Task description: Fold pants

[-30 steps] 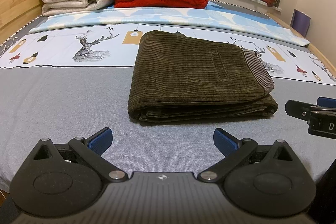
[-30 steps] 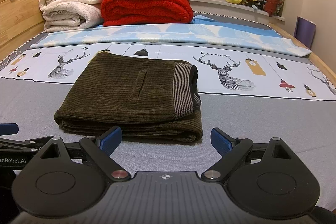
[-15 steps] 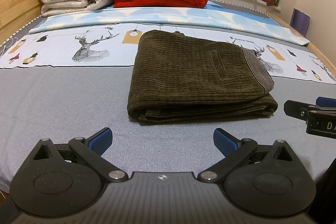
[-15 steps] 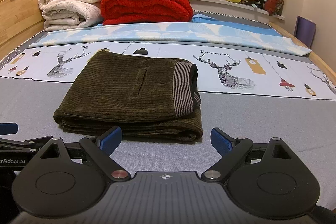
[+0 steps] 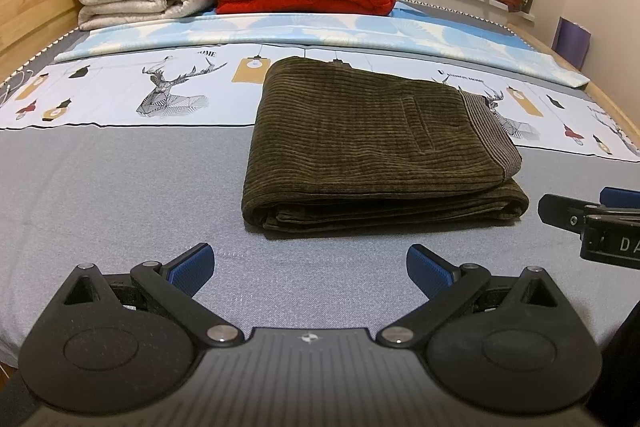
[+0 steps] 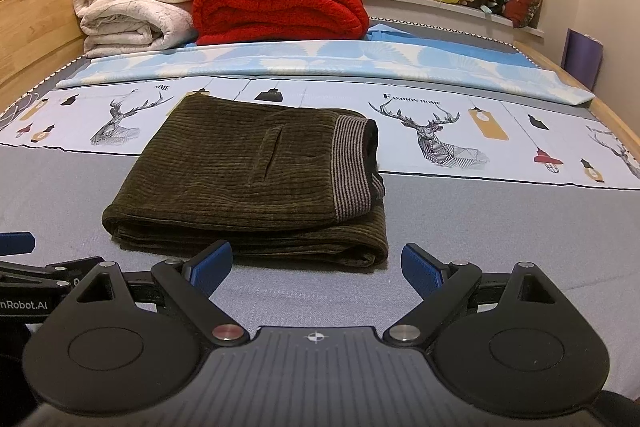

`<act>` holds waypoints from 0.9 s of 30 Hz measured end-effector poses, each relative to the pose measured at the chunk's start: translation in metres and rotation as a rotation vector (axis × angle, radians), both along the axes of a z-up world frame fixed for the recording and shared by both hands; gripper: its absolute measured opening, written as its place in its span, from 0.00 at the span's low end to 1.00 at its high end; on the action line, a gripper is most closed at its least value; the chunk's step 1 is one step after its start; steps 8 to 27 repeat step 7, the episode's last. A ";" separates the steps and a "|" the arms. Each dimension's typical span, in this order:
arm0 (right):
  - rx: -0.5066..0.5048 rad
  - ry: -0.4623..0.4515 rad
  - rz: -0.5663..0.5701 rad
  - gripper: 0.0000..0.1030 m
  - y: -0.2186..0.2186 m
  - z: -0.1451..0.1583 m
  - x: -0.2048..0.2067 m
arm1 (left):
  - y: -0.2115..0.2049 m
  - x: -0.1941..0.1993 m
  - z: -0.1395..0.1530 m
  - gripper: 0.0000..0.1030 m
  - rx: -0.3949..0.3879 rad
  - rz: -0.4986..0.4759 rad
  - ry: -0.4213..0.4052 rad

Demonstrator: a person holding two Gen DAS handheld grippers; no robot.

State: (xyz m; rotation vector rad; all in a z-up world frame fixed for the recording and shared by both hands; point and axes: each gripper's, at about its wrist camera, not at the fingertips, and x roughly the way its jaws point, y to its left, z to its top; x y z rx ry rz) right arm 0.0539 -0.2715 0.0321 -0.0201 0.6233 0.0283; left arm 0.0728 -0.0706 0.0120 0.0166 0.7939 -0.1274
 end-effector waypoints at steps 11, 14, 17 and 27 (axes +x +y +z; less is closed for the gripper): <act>0.000 0.000 -0.002 0.89 0.001 0.000 0.000 | 0.000 0.000 0.001 0.99 0.003 -0.003 -0.008; 0.000 0.000 -0.002 0.89 0.001 0.000 0.000 | 0.000 0.000 0.001 0.99 0.003 -0.003 -0.008; 0.000 0.000 -0.002 0.89 0.001 0.000 0.000 | 0.000 0.000 0.001 0.99 0.003 -0.003 -0.008; 0.000 0.000 -0.002 0.89 0.001 0.000 0.000 | 0.000 0.000 0.001 0.99 0.003 -0.003 -0.008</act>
